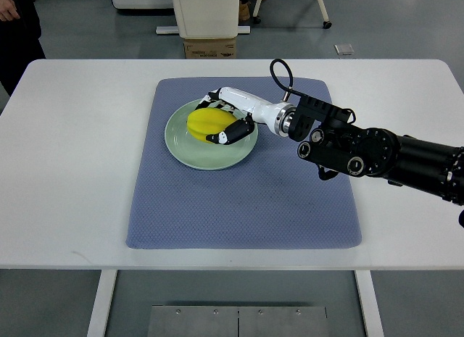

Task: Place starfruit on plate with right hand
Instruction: 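Lower the starfruit onto the green plate with the right hand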

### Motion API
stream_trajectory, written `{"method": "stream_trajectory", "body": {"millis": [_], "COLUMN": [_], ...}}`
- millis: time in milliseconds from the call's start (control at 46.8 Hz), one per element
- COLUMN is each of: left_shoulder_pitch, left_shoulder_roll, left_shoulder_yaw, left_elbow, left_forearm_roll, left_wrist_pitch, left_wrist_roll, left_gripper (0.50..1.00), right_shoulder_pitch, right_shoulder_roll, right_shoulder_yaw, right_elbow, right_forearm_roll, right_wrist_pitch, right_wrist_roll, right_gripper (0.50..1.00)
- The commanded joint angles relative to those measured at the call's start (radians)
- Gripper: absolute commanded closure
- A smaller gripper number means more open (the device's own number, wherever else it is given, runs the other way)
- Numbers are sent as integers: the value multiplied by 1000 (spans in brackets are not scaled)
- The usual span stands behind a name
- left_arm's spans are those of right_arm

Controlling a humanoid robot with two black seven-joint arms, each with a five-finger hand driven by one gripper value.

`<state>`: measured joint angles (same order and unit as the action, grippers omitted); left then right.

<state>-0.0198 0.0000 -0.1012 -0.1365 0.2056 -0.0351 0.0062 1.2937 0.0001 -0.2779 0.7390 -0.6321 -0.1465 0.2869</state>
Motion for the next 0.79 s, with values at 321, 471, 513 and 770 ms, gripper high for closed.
{"method": "stream_trajectory", "body": {"millis": [321,471,513,770], "left_shoulder_pitch": [0,0,0,0], "left_shoulder_roll": [0,0,0,0], "left_shoulder_yaw": [0,0,0,0], "left_elbow": [0,0,0,0], "left_forearm_roll": [0,0,0,0], "left_wrist_pitch": [0,0,1,0], "left_wrist_roll": [0,0,0,0], "left_gripper": [500,500,500,500], "right_shoulder_pitch": [-34,-45,-50,-60], "right_shoulder_roll": [0,0,0,0], "right_shoulder_yaw": [5,5,5,5], "right_elbow": [-7,-6,-6,-4], "right_forearm_roll": [6,6,6,8], "right_wrist_pitch": [-18,-16,-16,-16], "right_wrist_roll": [-5,-3,-3,0], "right_gripper": [1000,1000,1000,944]}}
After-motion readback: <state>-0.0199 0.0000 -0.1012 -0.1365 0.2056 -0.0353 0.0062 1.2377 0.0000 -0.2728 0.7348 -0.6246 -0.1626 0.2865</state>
